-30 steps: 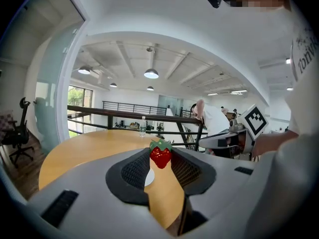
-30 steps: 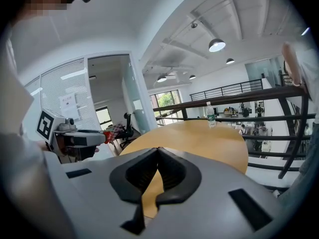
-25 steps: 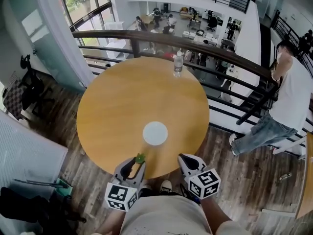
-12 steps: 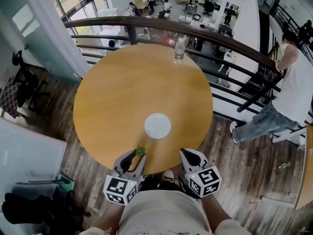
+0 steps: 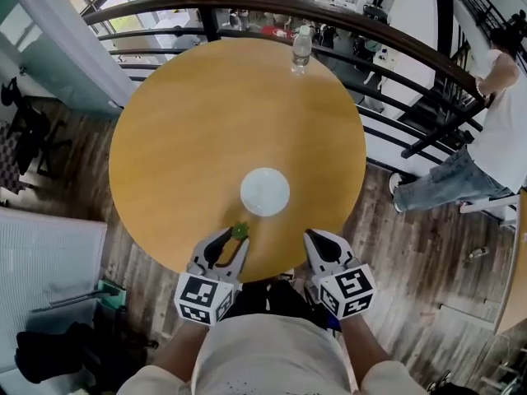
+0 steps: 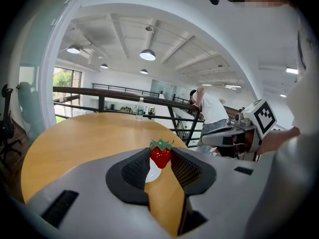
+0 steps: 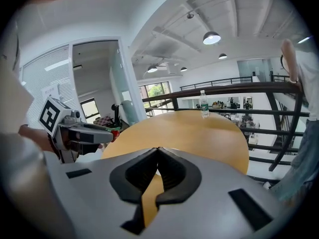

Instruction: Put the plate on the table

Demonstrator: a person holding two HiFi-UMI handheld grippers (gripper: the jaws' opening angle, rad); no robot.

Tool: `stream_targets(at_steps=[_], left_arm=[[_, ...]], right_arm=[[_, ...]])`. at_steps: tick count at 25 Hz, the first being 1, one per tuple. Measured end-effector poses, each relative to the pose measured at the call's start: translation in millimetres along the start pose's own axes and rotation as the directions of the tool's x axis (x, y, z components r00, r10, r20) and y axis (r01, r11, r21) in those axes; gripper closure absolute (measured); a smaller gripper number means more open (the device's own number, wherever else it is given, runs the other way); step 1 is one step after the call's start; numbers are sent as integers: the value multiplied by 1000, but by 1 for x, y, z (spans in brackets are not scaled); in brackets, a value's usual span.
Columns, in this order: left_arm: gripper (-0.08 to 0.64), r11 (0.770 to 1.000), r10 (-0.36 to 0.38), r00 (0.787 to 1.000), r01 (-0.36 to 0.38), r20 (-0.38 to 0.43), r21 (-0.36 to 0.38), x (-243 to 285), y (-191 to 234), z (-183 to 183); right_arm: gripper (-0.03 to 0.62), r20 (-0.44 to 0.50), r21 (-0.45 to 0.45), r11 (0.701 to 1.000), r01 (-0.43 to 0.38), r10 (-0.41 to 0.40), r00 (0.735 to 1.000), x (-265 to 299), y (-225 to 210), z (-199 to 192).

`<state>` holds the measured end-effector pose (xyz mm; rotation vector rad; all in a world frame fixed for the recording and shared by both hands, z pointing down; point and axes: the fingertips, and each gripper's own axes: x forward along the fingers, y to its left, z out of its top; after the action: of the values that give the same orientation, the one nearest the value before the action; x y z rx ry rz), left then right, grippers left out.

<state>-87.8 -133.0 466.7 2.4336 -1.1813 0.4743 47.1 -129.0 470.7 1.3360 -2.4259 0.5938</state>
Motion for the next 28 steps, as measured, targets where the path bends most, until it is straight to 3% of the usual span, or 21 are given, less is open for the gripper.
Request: stream_targets(at_steps=[10, 28], left_arm=[[413, 998, -8, 998, 11, -57, 63, 60, 23, -4], [413, 981, 3, 968, 45, -250, 189, 162, 54, -63]], right_arm=[[572, -21, 33, 999, 29, -29, 999, 42, -33, -16], [572, -65, 85, 995, 56, -51, 997, 83, -73, -44]])
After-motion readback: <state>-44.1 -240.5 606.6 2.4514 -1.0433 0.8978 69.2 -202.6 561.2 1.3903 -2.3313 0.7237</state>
